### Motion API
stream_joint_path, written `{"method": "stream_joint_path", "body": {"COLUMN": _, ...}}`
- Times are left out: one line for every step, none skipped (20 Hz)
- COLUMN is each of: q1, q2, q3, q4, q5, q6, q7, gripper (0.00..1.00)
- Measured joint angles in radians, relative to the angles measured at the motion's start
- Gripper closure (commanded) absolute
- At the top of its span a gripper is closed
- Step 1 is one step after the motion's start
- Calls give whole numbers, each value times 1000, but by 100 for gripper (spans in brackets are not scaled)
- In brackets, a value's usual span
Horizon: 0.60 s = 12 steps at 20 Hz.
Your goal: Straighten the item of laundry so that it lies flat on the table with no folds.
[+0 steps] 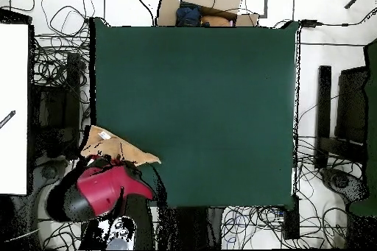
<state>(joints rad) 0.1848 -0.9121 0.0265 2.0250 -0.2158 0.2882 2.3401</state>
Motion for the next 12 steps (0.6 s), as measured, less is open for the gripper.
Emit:
{"method": "stream_joint_path", "body": {"q1": -25, "q2": -4, "q3": 9, "q4": 19, "q5": 9, "q6": -28, "q7": 0, "gripper": 100}}
{"method": "stream_joint_path", "body": {"q1": -37, "q2": -6, "q3": 14, "q4": 28, "q5": 13, "q6": -39, "q7": 0, "gripper": 100}}
{"method": "stream_joint_path", "body": {"q1": -52, "q2": -9, "q3": 21, "q4": 40, "q5": 17, "q6": -54, "q7": 0, "gripper": 100}}
{"method": "stream_joint_path", "body": {"q1": -85, "q2": -19, "q3": 40, "q4": 67, "q5": 23, "q6": -76, "q7": 0, "gripper": 100}}
{"method": "stream_joint_path", "body": {"q1": -99, "q2": -24, "q3": 49, "q4": 78, "q5": 25, "q6": -81, "q7": 0, "gripper": 100}}
{"method": "stream_joint_path", "body": {"q1": -115, "q2": -30, "q3": 60, "q4": 90, "q5": 28, "q6": -83, "q7": 0, "gripper": 100}}
{"method": "stream_joint_path", "body": {"q1": -139, "q2": -41, "q3": 78, "q4": 108, "q5": 31, "q6": -83, "q7": 0, "gripper": 100}}
{"method": "stream_joint_path", "body": {"q1": -162, "q2": -51, "q3": 97, "q4": 124, "q5": 35, "q6": -83, "q7": 0, "gripper": 100}}
{"method": "stream_joint_path", "body": {"q1": -188, "q2": -63, "q3": 119, "q4": 142, "q5": 38, "q6": -83, "q7": 0, "gripper": 100}}
{"method": "stream_joint_path", "body": {"q1": -210, "q2": -74, "q3": 139, "q4": 156, "q5": 42, "q6": -83, "q7": 0, "gripper": 100}}
{"method": "stream_joint_path", "body": {"q1": -251, "q2": -92, "q3": 176, "q4": 181, "q5": 46, "q6": -84, "q7": 0, "gripper": 100}}
{"method": "stream_joint_path", "body": {"q1": -282, "q2": -105, "q3": 203, "q4": 199, "q5": 48, "q6": -83, "q7": 0, "gripper": 100}}
